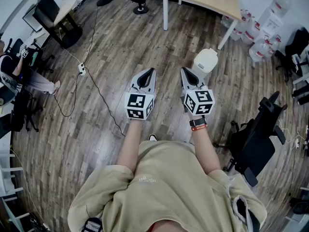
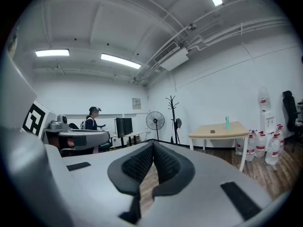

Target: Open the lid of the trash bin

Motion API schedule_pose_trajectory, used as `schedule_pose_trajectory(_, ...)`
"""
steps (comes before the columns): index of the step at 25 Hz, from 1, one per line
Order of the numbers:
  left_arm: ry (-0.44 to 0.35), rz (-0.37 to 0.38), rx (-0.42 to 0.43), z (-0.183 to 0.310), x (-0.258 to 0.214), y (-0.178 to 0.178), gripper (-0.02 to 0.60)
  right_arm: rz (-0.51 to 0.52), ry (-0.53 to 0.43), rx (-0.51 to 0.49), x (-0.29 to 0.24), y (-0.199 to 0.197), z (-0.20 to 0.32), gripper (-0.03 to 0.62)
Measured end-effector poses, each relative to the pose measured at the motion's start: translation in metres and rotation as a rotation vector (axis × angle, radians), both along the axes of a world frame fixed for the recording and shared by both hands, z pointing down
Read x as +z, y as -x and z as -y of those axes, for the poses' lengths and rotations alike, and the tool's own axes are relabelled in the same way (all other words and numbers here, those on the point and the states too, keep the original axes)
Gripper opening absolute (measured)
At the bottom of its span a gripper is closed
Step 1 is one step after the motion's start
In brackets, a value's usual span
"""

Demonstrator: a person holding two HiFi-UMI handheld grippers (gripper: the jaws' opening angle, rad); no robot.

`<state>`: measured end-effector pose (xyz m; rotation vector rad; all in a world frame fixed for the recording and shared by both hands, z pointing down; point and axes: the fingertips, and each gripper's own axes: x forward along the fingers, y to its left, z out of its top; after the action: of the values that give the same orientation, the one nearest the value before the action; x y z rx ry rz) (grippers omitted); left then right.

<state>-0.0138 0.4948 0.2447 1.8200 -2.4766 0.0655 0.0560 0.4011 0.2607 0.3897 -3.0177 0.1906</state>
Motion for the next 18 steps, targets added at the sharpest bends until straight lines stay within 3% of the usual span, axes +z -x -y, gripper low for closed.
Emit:
schedule_pose_trajectory(7, 0.006, -0.017, 0.064, -0.029, 0.01, 0.025, 0.029, 0.065, 0.056, 0.088, 0.009, 0.021, -0.022, 0.014)
schedule_pose_trajectory(10, -0.002, -0.05, 0.083, -0.038, 0.021, 0.032, 0.029, 0.037, 0.058, 0.102, 0.023, 0.023, -0.036, 0.014)
schedule_pose_trajectory(18, 0.037, -0.086, 0.197, 0.002, 0.054, 0.028, 0.028, -0.007, 0.117, 0.209, 0.06, 0.014, -0.009, 0.014)
